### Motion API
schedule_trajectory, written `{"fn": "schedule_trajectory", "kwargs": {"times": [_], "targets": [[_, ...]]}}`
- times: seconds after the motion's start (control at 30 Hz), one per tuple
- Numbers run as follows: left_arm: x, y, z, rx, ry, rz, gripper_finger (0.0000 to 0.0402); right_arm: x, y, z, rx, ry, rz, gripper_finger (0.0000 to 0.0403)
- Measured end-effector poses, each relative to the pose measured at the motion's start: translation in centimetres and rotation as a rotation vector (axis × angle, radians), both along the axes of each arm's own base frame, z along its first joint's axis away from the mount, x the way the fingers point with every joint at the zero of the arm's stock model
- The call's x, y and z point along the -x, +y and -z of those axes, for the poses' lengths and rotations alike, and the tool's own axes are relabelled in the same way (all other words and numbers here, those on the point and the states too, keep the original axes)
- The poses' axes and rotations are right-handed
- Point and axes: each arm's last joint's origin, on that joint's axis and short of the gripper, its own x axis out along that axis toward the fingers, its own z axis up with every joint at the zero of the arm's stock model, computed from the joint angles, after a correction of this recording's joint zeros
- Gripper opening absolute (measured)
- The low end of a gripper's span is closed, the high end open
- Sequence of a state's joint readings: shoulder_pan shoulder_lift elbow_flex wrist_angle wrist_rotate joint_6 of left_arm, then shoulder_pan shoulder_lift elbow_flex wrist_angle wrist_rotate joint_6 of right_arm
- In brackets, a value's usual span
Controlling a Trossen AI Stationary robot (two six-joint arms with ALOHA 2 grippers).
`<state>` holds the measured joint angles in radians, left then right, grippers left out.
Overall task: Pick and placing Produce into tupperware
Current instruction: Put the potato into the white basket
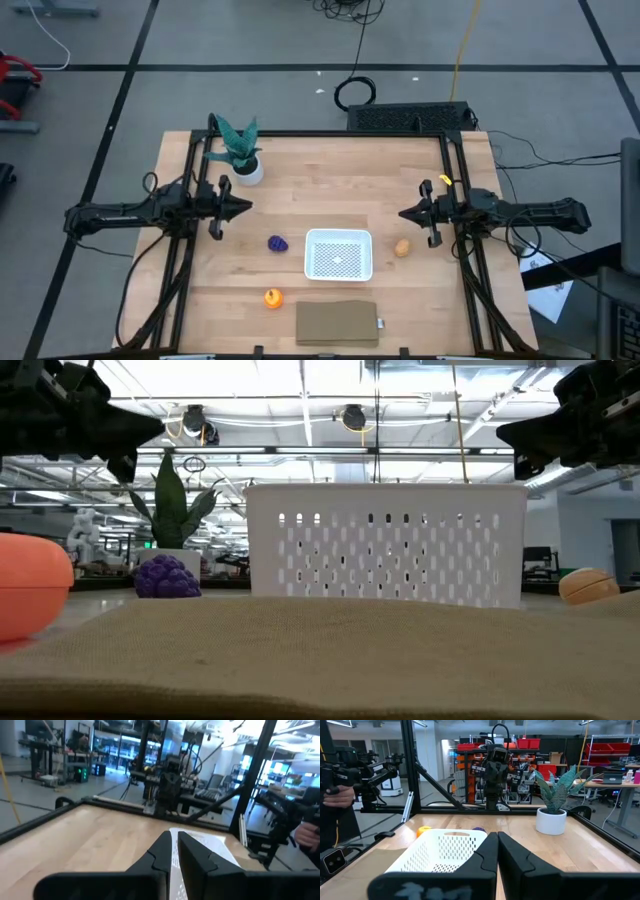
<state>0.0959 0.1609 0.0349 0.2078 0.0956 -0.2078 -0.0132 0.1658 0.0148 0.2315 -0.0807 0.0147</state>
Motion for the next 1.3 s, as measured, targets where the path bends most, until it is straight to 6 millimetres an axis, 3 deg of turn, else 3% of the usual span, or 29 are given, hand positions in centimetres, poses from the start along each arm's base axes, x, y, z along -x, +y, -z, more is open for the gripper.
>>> {"fn": "schedule_trajectory", "kwargs": {"times": [0.6,1.3], "targets": [[-0.1,-0.2,-0.1,-0.317,-0.018,0.034,0.003,0.1,0.0,-1.1,0.044,-0.113,0.004,0.0],[-0.1,-0.1,0.3,-0.325,0.028,0.012,0.003,-0.5,0.2,-0.3,-0.057,-0.014,-0.083,0.0]]}}
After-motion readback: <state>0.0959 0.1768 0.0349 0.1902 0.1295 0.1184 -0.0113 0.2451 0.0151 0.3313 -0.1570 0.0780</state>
